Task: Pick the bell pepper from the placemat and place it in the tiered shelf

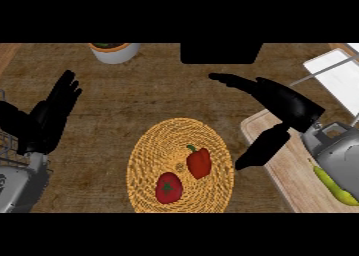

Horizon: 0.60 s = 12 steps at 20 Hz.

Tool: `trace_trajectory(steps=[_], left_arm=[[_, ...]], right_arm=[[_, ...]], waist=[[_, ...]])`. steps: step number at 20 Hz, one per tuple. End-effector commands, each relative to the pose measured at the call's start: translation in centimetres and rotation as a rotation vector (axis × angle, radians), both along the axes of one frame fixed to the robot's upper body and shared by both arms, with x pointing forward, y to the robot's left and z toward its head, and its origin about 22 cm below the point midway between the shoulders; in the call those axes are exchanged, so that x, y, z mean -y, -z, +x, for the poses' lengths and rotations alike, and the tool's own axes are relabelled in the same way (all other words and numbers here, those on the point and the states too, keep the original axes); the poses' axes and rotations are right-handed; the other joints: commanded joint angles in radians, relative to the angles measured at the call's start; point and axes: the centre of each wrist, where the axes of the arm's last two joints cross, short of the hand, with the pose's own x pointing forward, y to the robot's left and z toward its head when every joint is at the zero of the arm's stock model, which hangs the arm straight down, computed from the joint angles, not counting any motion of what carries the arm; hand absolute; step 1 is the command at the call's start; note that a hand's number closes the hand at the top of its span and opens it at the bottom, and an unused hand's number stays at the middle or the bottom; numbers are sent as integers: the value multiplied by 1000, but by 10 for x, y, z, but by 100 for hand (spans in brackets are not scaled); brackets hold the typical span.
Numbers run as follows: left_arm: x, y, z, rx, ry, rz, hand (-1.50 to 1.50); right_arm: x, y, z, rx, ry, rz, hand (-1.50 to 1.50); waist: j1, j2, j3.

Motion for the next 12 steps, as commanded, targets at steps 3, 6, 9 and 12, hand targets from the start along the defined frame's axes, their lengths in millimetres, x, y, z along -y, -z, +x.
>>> trace_trajectory(steps=[3,6,9,12], left_arm=[[-2,5,2,-16,10,6,0],[0,0,8,-13,-1,-15,0],[10,-1,-5,8,-2,-9,0],[13,5,2,-2,-17,-4,0]], right_arm=[[-49,-30,-19,210,-7,-491,-150],[-81,-16,-32,179,13,-529,-150],[-114,-18,-60,142,16,-553,-150],[-138,5,-66,127,-10,-606,-150]], waist=[[13,1,-1],[-2,7,3],[1,2,4],[-1,7,4]])
